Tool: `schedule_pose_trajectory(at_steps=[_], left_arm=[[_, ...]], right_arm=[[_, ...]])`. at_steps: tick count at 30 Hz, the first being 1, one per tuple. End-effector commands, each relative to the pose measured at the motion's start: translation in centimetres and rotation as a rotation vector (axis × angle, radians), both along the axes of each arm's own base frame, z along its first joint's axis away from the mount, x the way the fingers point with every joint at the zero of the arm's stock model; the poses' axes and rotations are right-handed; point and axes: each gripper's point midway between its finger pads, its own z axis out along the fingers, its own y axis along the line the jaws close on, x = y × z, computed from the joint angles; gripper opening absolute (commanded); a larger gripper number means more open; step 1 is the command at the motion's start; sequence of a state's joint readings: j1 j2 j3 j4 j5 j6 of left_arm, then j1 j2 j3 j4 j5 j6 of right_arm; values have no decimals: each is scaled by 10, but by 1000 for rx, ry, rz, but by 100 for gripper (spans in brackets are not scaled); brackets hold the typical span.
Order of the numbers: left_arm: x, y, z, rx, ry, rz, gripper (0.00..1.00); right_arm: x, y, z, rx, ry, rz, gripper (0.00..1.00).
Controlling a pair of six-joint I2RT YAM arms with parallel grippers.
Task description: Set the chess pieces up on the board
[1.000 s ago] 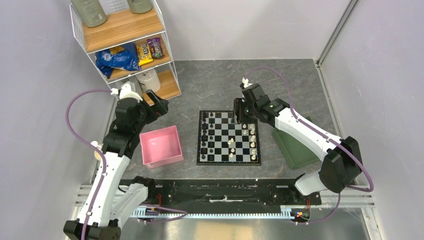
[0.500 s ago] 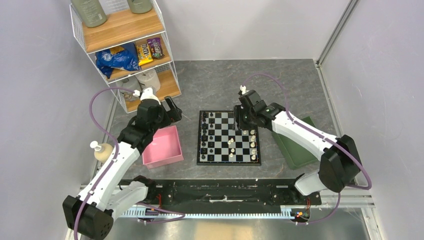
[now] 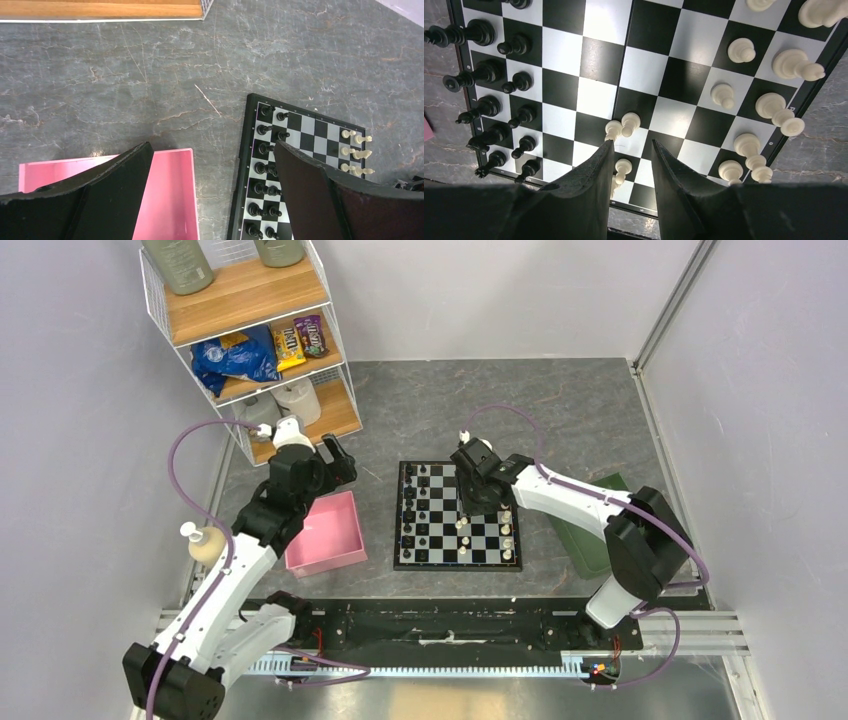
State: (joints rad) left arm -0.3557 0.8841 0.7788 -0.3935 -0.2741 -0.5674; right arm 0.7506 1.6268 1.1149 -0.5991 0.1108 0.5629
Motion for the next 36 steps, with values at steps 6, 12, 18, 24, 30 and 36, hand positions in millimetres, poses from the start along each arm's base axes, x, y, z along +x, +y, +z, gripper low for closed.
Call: schedule_pose_trajectory(at_steps=[6,12,18,24,30,36], left_arm=[[3,12,10,66,-51,32,100],[4,13,8,79,-41,35,100],[4,19,3,102,-30,55,100],[2,23,-1,122,-21,69,100],[2,25,-3,132,-17,77,100],[1,28,-6,143,-10,84,100]], right_arm=[[16,10,8,31,-57,-38,35],[14,11,5,38,-48,-38,35],[11,17,-5,34,-20,-20,35],[13,18,-7,28,-17,-20,35],[11,19,-10,21,-8,-17,34],[8,18,-11,19,-2,-16,32]])
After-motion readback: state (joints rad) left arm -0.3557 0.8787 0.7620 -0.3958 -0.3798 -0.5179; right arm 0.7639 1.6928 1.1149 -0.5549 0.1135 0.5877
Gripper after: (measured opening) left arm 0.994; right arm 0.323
